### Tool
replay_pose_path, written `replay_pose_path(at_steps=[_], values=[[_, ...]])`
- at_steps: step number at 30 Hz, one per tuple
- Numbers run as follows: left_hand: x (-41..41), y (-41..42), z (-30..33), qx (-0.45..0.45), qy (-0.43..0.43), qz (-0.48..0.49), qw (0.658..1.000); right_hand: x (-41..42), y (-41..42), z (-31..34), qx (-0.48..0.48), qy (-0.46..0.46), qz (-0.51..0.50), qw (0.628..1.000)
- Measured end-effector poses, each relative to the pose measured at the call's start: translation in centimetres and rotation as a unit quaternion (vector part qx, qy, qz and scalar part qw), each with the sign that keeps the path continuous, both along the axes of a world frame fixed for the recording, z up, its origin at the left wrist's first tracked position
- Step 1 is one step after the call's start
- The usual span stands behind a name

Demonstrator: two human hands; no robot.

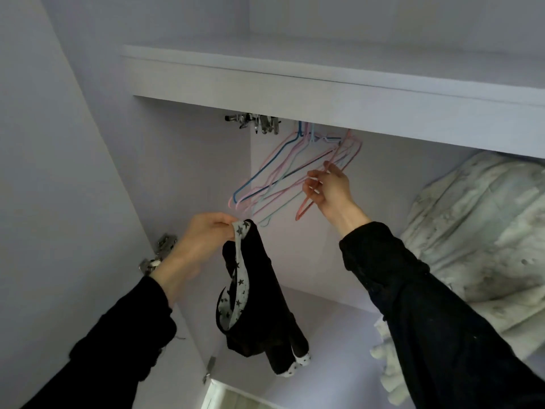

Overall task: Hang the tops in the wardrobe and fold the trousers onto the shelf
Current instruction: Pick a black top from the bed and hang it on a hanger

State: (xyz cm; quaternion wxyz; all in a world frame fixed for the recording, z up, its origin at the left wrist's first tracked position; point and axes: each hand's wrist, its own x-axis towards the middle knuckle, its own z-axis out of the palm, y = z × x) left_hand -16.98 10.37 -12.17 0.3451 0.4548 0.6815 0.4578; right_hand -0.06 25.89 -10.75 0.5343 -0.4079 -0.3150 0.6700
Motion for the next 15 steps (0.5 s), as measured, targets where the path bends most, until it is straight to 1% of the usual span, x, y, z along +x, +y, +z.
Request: replay_pose_path(at_steps=[1, 2, 4, 6, 9, 12, 15], values=[[0.6, 0.0, 0.1, -0.01, -0.024, -0.012, 1.0, 0.9, -0.2, -0.1, 0.005, -0.012, -0.006, 1.0], [1.0, 0.0, 0.0, -0.015, -0.031, -0.021, 0.999, 1.6, -0.3, -0.2, 0.011, -0.032, -0.011, 0.999], [1.8, 0.1, 0.0, -0.016, -0.022, -0.029, 0.999, 3.5, -0.7, -0.4, 0.029, -0.08, -0.015, 0.996], [2.3, 0.5, -0.1, -0.023, 0.014, -0.028, 0.999, 5.5, -1.2, -0.8, 0.046, -0.106, -0.013, 0.993], [3.6, 0.9, -0.1, -0.047, 0.08, -0.038, 0.995, 9.0, -2.6, -2.0, 0.058, -0.091, 0.006, 0.994], [4.9, 1.1, -0.7, -0.064, 0.133, -0.054, 0.988, 12.3, -4.3, -4.1, 0.032, -0.106, 0.035, 0.993], [5.8, 1.3, -1.3, -0.071, 0.168, -0.064, 0.981, 15.2, -6.2, -7.0, -0.002, -0.13, 0.088, 0.988]])
